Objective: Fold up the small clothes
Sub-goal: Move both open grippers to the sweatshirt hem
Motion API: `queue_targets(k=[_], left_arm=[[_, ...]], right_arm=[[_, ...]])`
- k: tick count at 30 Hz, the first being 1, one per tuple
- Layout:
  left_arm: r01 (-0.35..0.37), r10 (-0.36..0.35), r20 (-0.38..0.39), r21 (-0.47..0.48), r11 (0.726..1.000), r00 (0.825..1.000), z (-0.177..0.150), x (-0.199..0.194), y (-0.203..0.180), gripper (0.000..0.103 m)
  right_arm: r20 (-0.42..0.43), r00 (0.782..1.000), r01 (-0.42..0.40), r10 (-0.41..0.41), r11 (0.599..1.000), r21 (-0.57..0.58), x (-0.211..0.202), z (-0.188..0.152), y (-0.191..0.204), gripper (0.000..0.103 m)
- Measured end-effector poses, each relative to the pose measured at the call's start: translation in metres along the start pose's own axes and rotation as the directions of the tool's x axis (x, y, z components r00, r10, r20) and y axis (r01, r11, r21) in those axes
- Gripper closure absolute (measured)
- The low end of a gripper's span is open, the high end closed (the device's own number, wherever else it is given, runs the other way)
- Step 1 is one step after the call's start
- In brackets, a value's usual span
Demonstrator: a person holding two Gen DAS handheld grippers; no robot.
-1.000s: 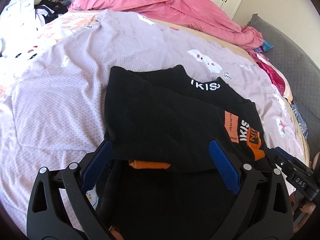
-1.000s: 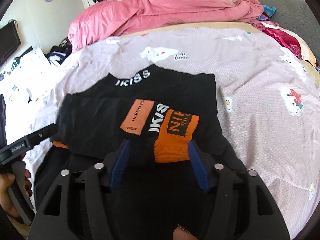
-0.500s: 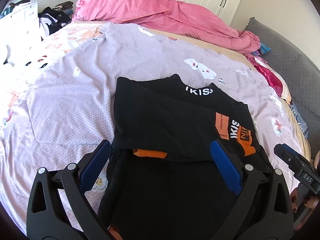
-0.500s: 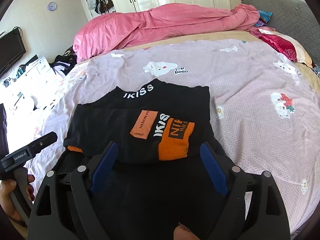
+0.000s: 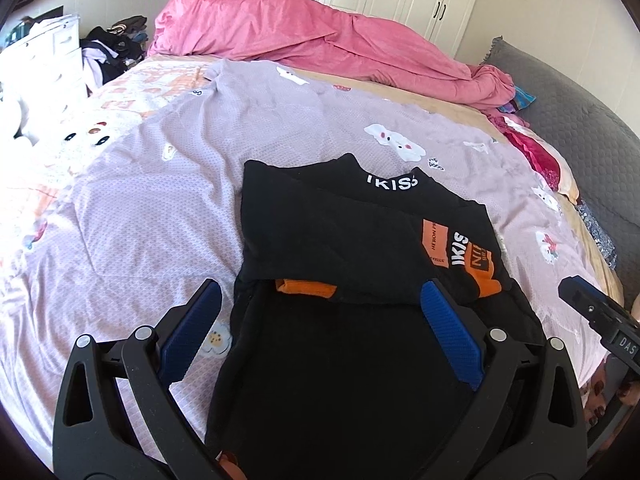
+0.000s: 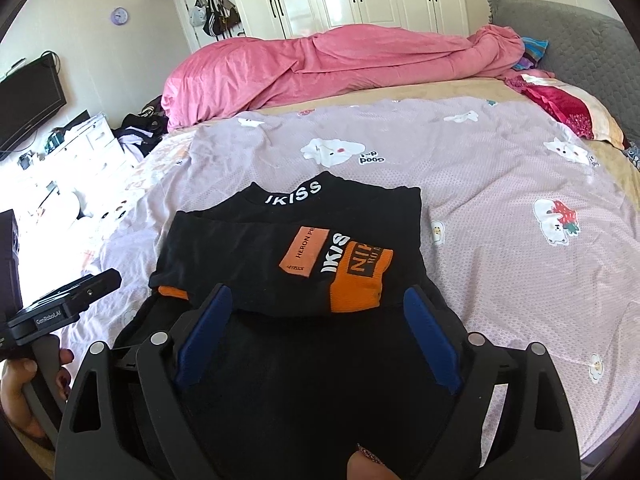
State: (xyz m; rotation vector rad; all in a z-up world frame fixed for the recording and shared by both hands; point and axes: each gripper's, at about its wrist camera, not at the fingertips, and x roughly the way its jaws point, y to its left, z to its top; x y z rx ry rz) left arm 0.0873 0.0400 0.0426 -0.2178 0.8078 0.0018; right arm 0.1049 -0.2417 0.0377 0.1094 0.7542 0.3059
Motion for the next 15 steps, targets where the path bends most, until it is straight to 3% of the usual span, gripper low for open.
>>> queue_targets(k=[15], left_arm=[[-0.024, 0.023, 0.005, 0.015, 1.0, 1.0, -0.02, -0.017, 0.006, 0.009]], right_arm=[[-0.019, 1.0, 0.016, -0.016, 1.0, 0.0, -0.015, -0.025, -0.006, 0.012]])
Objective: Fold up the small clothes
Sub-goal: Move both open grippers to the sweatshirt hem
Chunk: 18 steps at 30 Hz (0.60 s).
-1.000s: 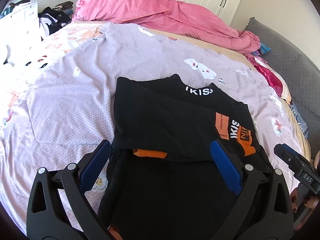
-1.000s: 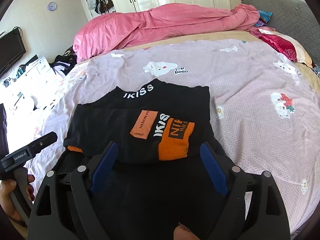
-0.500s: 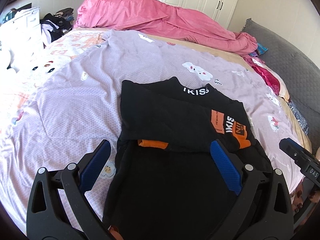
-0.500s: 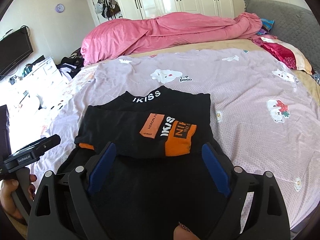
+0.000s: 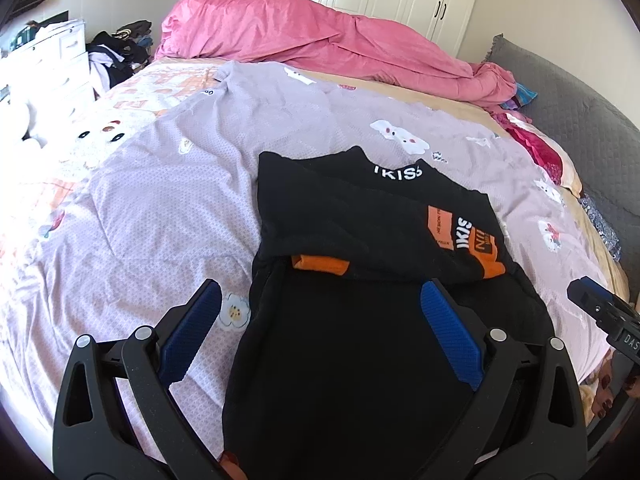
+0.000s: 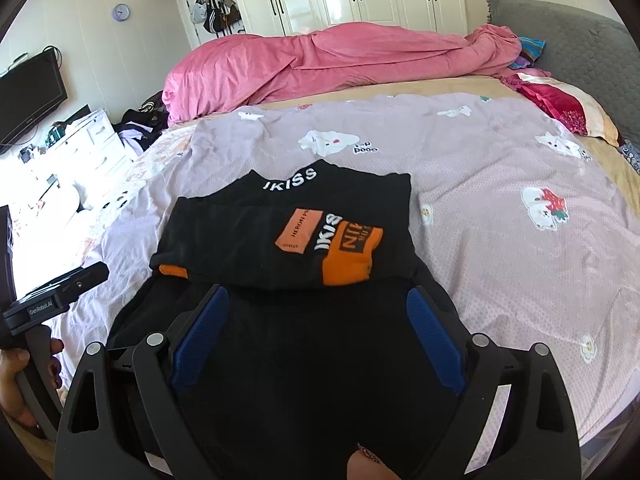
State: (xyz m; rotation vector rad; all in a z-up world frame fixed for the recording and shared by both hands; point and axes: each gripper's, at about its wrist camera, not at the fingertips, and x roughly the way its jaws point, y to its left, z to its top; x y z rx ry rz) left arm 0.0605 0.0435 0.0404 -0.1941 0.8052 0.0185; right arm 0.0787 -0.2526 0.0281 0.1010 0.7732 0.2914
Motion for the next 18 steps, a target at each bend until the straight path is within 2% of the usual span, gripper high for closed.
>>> queue_targets(k=[6, 18], left_arm=[[-0.015, 0.015, -0.023, 0.003, 1.0, 1.0, -0.014, 0.001, 0.006, 0.009], [-0.056, 0.052, -0.094, -0.047, 0.997, 0.994, -0.046, 0.003, 0.046, 0.009]], right_arm=[[-0.054, 0.998, 0.031, -0.032, 0.999, -0.023, 0.001, -0.024, -0.007, 0.011], [-0.158, 0.983, 0.083, -0.089, 0.995, -0.047, 0.007, -0.07, -0.024, 0.011]])
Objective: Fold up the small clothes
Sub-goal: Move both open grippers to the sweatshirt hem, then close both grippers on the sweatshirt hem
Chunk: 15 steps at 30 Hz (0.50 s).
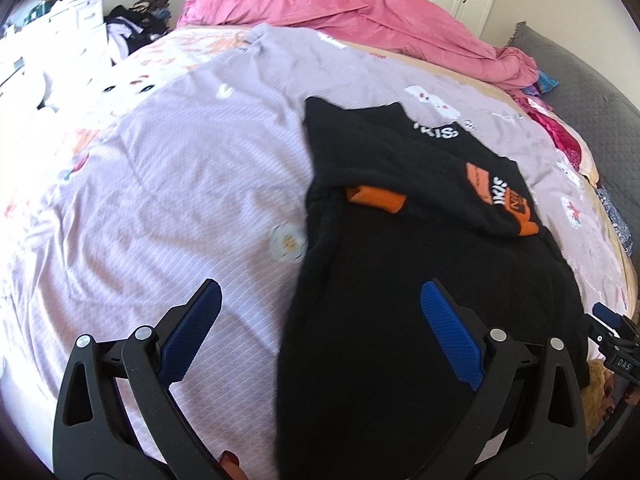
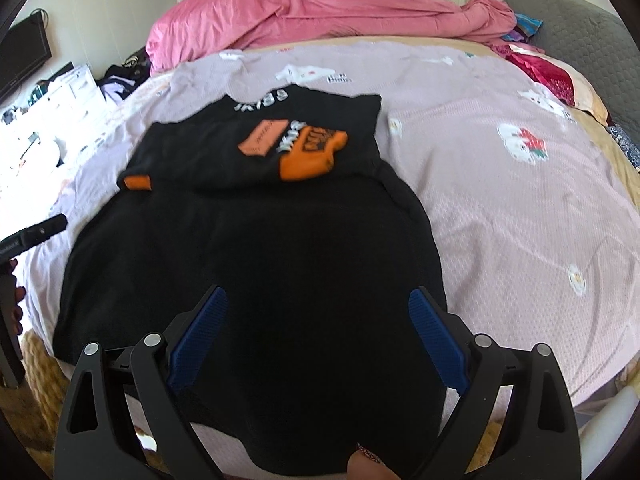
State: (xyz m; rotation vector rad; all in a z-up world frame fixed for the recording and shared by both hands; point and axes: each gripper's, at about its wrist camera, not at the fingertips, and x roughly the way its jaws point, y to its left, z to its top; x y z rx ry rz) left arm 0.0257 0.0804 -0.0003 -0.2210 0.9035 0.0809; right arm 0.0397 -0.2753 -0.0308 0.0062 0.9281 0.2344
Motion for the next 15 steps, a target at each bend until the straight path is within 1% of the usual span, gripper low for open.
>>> queue_targets(k=[2, 6, 10, 12, 13, 14, 15], left_arm=[[0.005, -0.005, -0.01, -0.014, 1.0, 1.0, -0.004, 0.0, 0.008, 0.009], [0.047, -0.048, -0.031, -0.05, 0.998, 0.998, -0.014, -0.002, 0.021, 0.009], [0.055, -0.057, -0.036, -0.061, 0.997, 0.998, -0.027, -0.007, 0.026, 0.01], [0.075, -0.078, -0.044, -0.069, 0.995, 0.996, -0.034, -0.008, 0.027, 0.01], [0.089, -0.093, -0.052, -0.073, 0.993, 0.994, -0.038, -0.008, 0.029, 0.011], [0.094, -0.099, -0.056, -0.078, 0.993, 0.994, -0.042, -0.008, 0.03, 0.016], [0.102, -0.107, -0.063, -0.083, 0.991, 0.992, -0.047, -0.009, 0.031, 0.018]], right_arm=[[-0.009, 1.0, 0.003, -0.003, 1.0, 0.003, 0.0, -0.004, -0.003, 0.011], [-0.025, 1.0, 0.003, -0.003, 1.0, 0.013, -0.001, -0.011, -0.01, 0.011], [-0.03, 1.0, 0.008, -0.007, 1.0, 0.026, -0.004, -0.016, -0.016, 0.011], [-0.033, 0.999, 0.012, -0.011, 0.999, 0.038, -0.007, -0.02, -0.021, 0.011], [-0.034, 0.999, 0.014, -0.013, 0.999, 0.043, -0.008, -0.022, -0.022, 0.011], [-0.035, 0.999, 0.015, -0.014, 0.999, 0.048, -0.01, -0.024, -0.025, 0.011], [-0.038, 0.999, 0.015, -0.013, 0.998, 0.053, -0.011, -0.026, -0.027, 0.011]])
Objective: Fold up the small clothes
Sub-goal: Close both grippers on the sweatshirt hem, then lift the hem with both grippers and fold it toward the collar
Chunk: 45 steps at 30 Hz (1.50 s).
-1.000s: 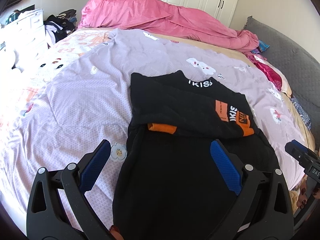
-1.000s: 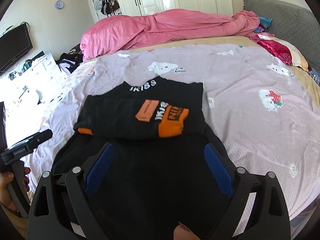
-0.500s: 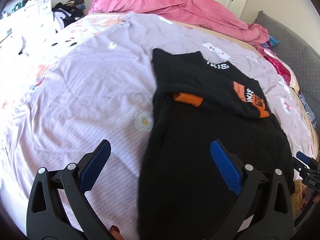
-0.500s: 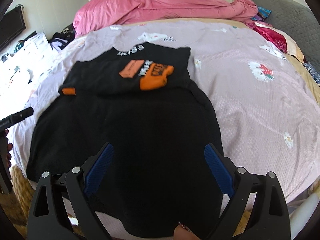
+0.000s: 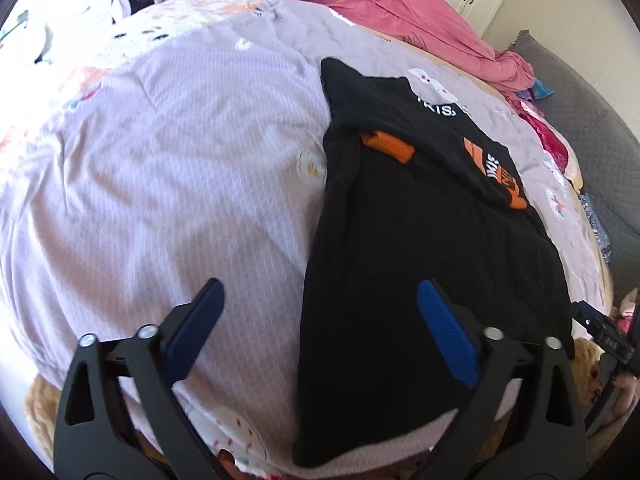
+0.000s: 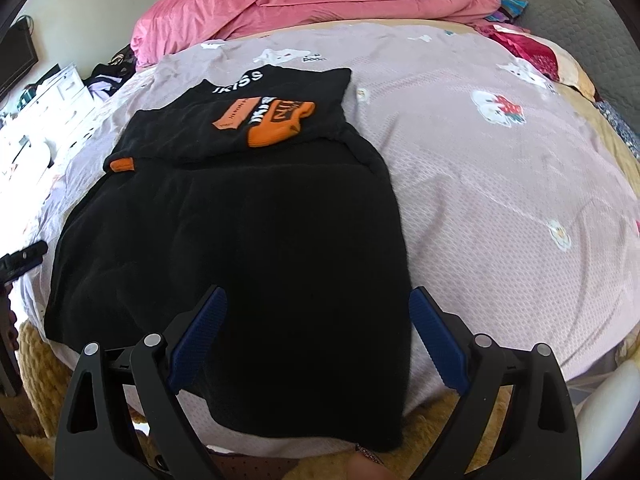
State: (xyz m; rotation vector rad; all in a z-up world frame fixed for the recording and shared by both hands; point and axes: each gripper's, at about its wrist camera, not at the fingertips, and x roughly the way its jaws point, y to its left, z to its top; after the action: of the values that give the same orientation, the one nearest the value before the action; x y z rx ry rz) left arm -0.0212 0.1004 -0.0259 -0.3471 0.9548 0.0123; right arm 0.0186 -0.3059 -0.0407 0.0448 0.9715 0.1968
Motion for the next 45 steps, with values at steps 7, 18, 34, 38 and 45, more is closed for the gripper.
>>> queue_targets(k=[7, 18, 34, 38, 45], left_arm=[[0.039, -0.042, -0.076, -0.035, 0.999, 0.996, -0.026, 0.009, 0.006, 0.05], [0.044, -0.044, -0.116, -0.004, 0.999, 0.992, -0.039, 0.011, 0.001, 0.062], [0.119, -0.13, -0.169, -0.071, 0.99, 0.977, -0.041, 0.01, 0.01, 0.071], [0.112, -0.119, -0.183, -0.052, 0.992, 0.976, -0.042, 0.01, 0.006, 0.086], [0.105, -0.105, -0.11, 0.001, 0.994, 0.988, -0.036, -0.009, -0.01, 0.1]], right_arm=[[-0.026, 1.0, 0.001, 0.001, 0.999, 0.048, -0.008, -0.016, -0.023, 0.011], [-0.098, 0.994, -0.041, 0.045, 0.998, 0.043, -0.003, -0.029, -0.031, 0.05], [-0.075, 0.965, -0.241, 0.251, 0.963, 0.119, -0.008, -0.028, -0.047, 0.091], [-0.126, 0.977, -0.168, 0.171, 0.985, 0.029, -0.003, -0.03, -0.033, 0.087], [-0.13, 0.979, -0.152, 0.155, 0.988, 0.031, 0.005, -0.03, -0.035, 0.094]])
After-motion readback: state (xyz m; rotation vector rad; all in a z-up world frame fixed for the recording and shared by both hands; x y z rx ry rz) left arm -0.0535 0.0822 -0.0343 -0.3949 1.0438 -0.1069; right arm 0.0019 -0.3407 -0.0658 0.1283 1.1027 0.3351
